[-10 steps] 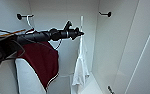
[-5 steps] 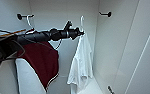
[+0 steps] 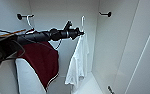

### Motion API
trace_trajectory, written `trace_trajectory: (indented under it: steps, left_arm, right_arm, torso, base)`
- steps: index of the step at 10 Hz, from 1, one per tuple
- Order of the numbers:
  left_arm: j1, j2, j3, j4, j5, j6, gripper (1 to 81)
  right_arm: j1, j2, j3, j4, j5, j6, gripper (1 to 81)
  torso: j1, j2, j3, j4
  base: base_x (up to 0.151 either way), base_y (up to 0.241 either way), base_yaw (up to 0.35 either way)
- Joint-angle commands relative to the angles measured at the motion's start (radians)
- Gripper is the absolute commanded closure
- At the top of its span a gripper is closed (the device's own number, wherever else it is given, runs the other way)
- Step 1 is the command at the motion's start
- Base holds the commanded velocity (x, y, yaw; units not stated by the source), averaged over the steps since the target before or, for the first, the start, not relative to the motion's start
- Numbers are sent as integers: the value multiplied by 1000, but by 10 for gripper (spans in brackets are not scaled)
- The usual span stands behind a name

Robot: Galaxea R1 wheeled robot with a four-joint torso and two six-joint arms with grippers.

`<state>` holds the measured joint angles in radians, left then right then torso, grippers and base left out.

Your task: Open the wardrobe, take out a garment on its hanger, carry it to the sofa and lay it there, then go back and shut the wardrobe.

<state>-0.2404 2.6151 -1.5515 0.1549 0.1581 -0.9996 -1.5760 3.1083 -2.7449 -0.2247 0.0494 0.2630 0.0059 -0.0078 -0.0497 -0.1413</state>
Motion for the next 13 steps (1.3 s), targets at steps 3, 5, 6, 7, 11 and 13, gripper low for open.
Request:
trace_trajectory:
  steps: [3, 5, 6, 7, 11, 13]
  left_arm:
    - [-191, -38, -15, 31, -52, 10, 811]
    - [-187, -38, -15, 31, -54, 10, 811]
    - [-187, -38, -13, 32, -54, 10, 811]
    - [-187, -38, -13, 31, -52, 10, 811]
    - [-179, -42, -4, 29, -52, 10, 811]
    - [-174, -45, 2, 31, -55, 10, 811]
  right_arm:
    - [36, 14, 8, -12, -55, -4, 10]
    - [36, 14, 8, -12, -55, -4, 10]
    - [36, 14, 8, -12, -55, -4, 10]
    - [36, 14, 8, -12, -55, -4, 10]
    - [36, 14, 8, -12, -55, -4, 10]
    - [36, 14, 8, -12, -55, -4, 10]
  torso:
    - [0, 0, 0, 0]
    - [0, 0, 0, 0]
    - [0, 0, 0, 0]
    - [0, 0, 0, 0]
    - [0, 0, 0, 0]
    - [0, 0, 0, 0]
  base:
    - [0, 0, 0]
    - [0, 0, 0]
    - [0, 0, 0]
    - [0, 0, 0]
    - [0, 0, 0]
    - [-63, 0, 0]
